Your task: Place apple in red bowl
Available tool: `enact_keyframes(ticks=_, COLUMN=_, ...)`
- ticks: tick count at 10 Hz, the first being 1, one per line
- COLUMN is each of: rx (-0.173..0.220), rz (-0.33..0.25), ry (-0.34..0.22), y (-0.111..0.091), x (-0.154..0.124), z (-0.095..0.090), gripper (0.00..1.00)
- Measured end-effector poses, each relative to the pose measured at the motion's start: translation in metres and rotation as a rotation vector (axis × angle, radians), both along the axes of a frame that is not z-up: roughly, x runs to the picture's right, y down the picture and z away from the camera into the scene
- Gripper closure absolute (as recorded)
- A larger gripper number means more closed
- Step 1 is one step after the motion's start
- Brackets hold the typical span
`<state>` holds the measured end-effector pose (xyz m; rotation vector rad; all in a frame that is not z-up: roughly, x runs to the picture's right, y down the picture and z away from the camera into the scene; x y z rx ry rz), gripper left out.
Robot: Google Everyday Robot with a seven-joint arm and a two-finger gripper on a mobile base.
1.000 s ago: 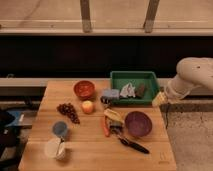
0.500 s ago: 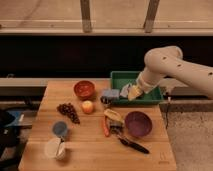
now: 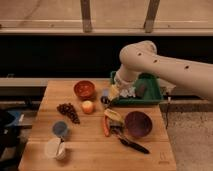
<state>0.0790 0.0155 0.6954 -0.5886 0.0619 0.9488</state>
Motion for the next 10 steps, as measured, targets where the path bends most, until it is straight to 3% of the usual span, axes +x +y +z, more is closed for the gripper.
enact_keyframes(ticks=6, rx=0.014, rz=-0.001, ry=-0.025, y=-0.001, x=-0.006, z=-0.002, gripper=0.34)
enact_keyframes(ticks=8, rx=0.032, rz=-0.029, ry=-0.074, y=-0.004, x=-0.030, z=-0.001, gripper=0.34)
enact_keyframes(ticks=10, rx=0.034, rz=-0.085, ry=-0.134, y=-0.009, x=-0.077, z=0.007, gripper=0.34)
